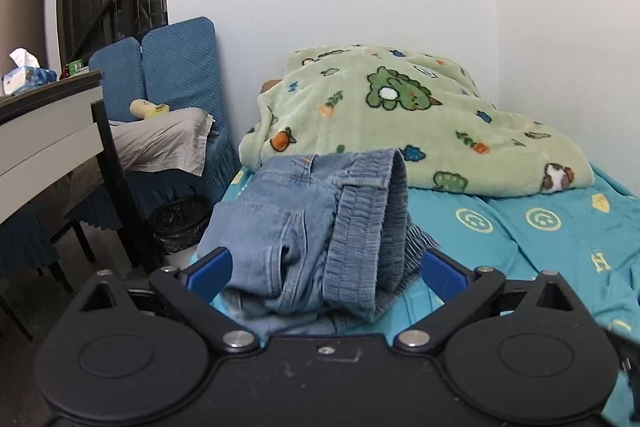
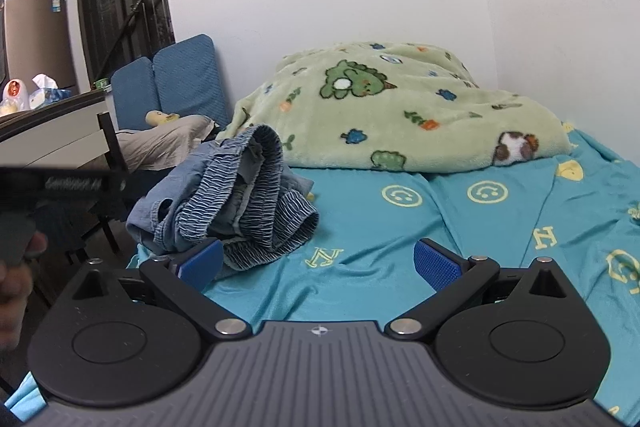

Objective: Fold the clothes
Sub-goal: 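Grasp the striped jeans cuff with the left gripper while the right gripper approaches the other cuff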

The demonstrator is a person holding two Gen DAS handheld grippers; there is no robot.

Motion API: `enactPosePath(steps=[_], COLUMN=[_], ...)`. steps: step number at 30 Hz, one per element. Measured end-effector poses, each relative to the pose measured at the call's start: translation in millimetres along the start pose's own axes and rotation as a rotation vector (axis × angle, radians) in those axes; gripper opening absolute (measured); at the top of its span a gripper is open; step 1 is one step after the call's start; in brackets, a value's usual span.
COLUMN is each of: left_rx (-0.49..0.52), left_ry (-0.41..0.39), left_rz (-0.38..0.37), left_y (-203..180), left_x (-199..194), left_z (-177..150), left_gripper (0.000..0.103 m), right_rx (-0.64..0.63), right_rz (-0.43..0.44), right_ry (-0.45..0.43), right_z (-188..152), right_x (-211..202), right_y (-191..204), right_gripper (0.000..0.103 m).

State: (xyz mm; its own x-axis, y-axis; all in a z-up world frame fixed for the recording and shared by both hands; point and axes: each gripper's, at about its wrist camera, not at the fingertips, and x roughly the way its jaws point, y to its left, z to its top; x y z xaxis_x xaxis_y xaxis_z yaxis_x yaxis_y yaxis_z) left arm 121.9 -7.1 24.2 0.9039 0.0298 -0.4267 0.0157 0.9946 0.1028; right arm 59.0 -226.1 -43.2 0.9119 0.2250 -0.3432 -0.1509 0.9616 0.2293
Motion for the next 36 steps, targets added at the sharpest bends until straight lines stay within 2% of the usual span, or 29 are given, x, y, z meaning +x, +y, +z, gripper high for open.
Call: enactPosePath(steps=[10, 16, 20, 24, 26, 28, 29, 30, 31, 34, 36], left_rx=[0.179, 0.263, 0.287, 0.344, 0.359, 0.357, 0.353, 0.349, 0.345, 0.286, 0.259], left_ry=[-0.005, -0.014, 0.024, 0.024, 0.021, 0.026, 0.029, 0.031, 0.033, 0.008, -0.032], left_rz=[-0.002, 0.059, 0.104, 0.151, 0.172, 0.19, 0.197, 0.203, 0.21, 0.191, 0.179], left_y=[-40, -61, -69, -77, -80, -80, -79, -78, -77, -68, -60], left_x=[75, 132, 169, 188, 195, 201, 202, 202, 202, 186, 166], left_z=[16, 25, 26, 25, 27, 31, 33, 34, 36, 44, 48], left_gripper=[0.095, 0.092, 0.09, 0.084, 0.077, 0.057, 0.052, 0.034, 0.024, 0.014, 0.014], right_rx=[0.039, 0.102, 0.145, 0.177, 0.181, 0.182, 0.179, 0.176, 0.172, 0.158, 0.157], right_rz=[0.012, 0.01, -0.01, -0.002, 0.006, 0.013, 0.016, 0.019, 0.022, 0.026, 0.029], right_ry=[0.036, 0.052, 0.064, 0.076, 0.081, 0.085, 0.086, 0.086, 0.086, 0.084, 0.083], right_z=[-4, -7, -9, -11, -12, -13, -13, -13, -14, -14, -14], right_x=[12, 22, 29, 33, 34, 36, 36, 36, 36, 36, 36], right_y=[-4, -18, -25, -28, -29, -28, -27, -27, -26, -25, -26], right_gripper=[0.103, 0.103, 0.103, 0.103, 0.103, 0.103, 0.103, 0.103, 0.103, 0.103, 0.103])
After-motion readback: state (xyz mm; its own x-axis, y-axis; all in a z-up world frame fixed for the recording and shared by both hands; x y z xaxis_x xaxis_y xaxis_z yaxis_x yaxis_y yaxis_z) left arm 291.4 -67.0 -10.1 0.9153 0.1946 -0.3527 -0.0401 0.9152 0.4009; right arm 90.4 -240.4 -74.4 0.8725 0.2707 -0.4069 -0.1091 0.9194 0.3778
